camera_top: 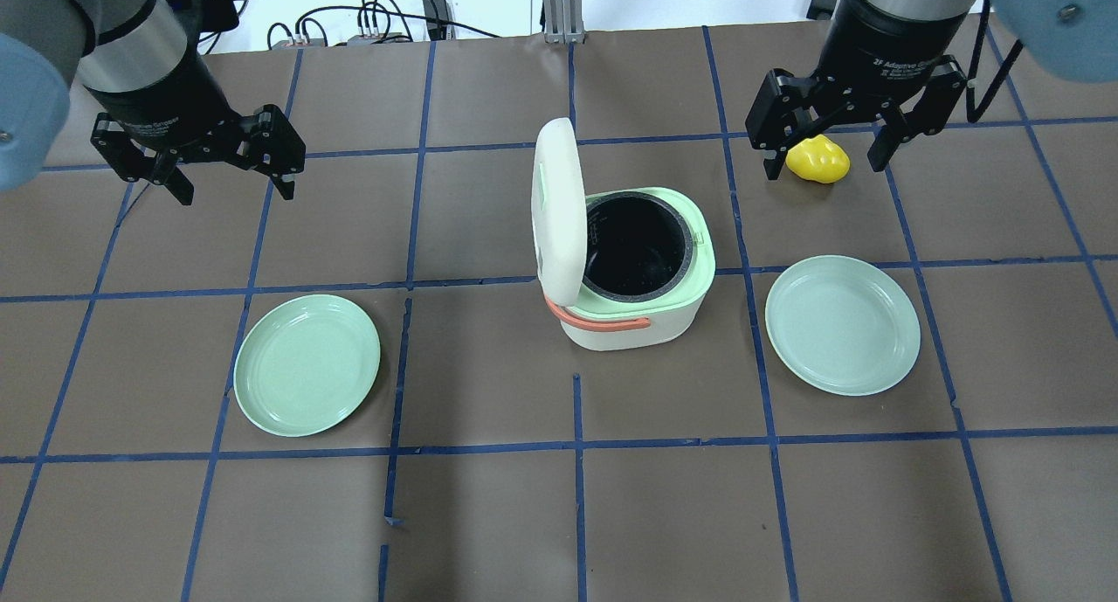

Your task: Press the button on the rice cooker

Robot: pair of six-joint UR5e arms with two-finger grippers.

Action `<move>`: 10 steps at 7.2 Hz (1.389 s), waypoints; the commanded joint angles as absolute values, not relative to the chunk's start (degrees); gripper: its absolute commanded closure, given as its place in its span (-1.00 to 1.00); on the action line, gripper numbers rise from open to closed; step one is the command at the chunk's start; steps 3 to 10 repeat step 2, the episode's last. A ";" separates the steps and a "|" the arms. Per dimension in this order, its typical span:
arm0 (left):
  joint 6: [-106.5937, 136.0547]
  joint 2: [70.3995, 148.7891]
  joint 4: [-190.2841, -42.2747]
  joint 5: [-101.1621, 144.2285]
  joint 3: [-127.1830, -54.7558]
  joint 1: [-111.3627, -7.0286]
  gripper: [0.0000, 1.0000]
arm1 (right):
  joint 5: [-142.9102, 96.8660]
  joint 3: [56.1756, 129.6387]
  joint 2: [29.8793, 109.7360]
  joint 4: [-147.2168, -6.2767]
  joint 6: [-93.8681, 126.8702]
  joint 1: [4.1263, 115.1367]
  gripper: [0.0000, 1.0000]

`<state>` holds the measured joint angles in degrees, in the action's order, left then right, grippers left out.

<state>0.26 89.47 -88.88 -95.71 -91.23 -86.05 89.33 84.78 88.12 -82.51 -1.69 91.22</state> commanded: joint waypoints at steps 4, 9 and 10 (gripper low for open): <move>0.26 89.47 -88.86 -95.71 -91.23 -86.04 -1.00 | 89.30 85.34 88.42 -82.71 -1.76 91.14 -1.00; 0.26 89.47 -88.86 -95.71 -91.23 -86.04 -1.00 | 89.30 85.34 88.42 -82.71 -1.76 91.14 -1.00; 0.26 89.47 -88.86 -95.71 -91.23 -86.04 -1.00 | 89.30 85.34 88.42 -82.71 -1.76 91.14 -1.00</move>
